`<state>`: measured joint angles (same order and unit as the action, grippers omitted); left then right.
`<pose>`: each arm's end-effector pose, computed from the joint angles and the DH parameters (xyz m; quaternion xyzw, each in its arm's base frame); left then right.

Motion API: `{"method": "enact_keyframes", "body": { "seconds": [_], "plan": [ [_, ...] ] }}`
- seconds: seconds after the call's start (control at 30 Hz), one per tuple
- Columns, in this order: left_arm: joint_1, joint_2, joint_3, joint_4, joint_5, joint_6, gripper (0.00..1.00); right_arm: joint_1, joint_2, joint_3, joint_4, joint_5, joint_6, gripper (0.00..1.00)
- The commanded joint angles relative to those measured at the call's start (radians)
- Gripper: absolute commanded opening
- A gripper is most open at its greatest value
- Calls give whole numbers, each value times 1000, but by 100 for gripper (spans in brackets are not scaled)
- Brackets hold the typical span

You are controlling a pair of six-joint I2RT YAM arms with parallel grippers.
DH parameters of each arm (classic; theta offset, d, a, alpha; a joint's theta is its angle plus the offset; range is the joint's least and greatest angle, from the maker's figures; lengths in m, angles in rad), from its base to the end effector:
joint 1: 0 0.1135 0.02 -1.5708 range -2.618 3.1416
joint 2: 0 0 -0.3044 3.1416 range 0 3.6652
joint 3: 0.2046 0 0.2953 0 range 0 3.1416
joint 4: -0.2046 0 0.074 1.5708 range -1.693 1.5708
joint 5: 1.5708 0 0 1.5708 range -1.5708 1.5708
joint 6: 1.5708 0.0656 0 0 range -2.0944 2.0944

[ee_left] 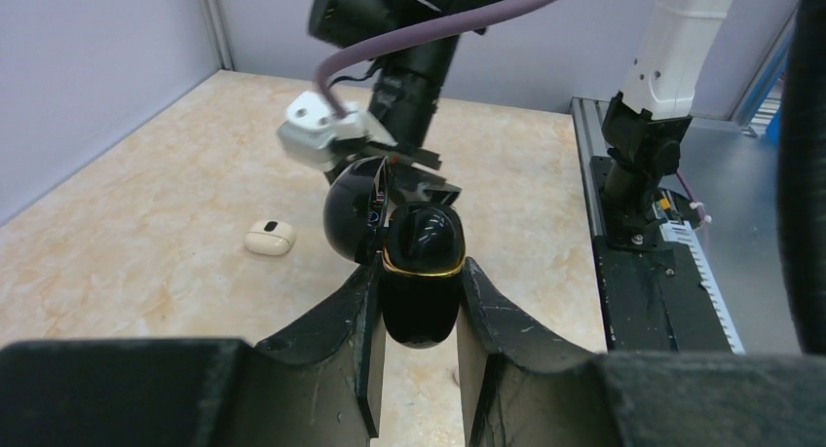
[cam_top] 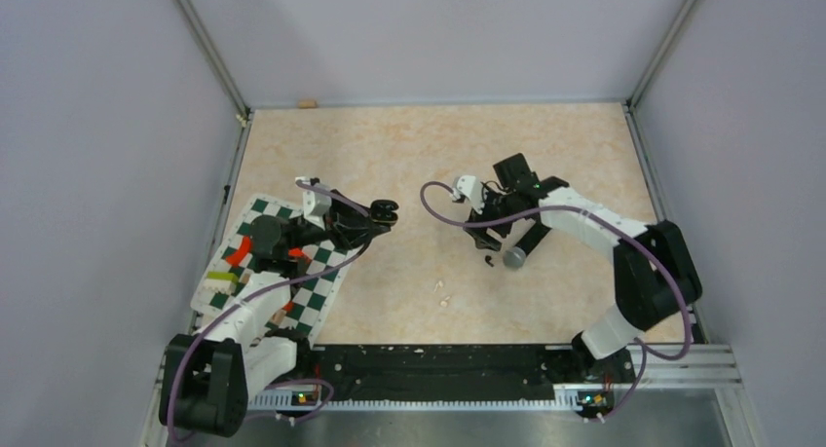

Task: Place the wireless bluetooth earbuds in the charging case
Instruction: Adjust the earbud at the center of the board.

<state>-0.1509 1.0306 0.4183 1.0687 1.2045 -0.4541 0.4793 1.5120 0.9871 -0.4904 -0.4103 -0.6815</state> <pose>0.2103 -0.0939 0.3004 0.4095 0.5034 -0.4943 0.5784 0.3013 0.1861 0.2104 -0.5630 0.7567 0.1678 0.2868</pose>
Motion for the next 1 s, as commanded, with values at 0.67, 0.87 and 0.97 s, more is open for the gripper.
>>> {"method": "enact_keyframes", "body": {
  "seconds": [0.67, 0.87, 0.97],
  "plan": [
    [-153, -42, 70, -498, 120, 506, 2, 87, 139, 73, -111, 319, -51, 62],
    [-151, -46, 92, -599, 121, 580, 2, 126, 158, 33, -74, 382, -77, 62],
    [-149, -50, 95, -610, 113, 587, 2, 127, 157, 23, -72, 367, -84, 62]
  ]
}}
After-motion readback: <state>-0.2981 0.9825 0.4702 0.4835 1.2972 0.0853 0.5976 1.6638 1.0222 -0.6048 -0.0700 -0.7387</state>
